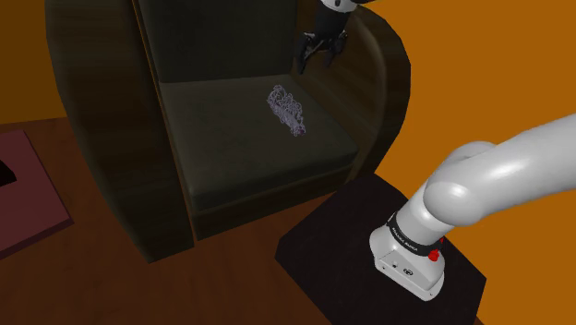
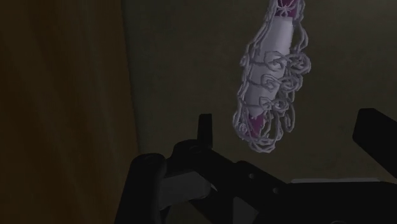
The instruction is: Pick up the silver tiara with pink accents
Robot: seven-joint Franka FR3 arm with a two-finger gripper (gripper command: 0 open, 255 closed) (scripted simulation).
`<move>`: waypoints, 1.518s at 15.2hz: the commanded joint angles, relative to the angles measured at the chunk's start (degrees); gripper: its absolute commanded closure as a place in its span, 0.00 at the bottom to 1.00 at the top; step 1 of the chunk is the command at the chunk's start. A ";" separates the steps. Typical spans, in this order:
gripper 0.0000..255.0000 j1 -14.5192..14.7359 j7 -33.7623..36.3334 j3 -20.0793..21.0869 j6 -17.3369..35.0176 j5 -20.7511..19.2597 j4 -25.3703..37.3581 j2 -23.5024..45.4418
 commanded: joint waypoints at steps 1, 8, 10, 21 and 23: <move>0.00 -0.37 3.15 0.95 2.89 0.30 0.52 3.94; 0.00 -1.32 10.61 2.61 10.02 0.29 3.02 14.99; 0.00 -1.34 10.74 2.65 11.61 0.18 1.97 15.52; 1.00 -1.38 11.09 2.75 15.17 -0.10 -0.30 16.84; 1.00 -1.37 11.10 2.76 15.19 -0.10 -0.31 16.84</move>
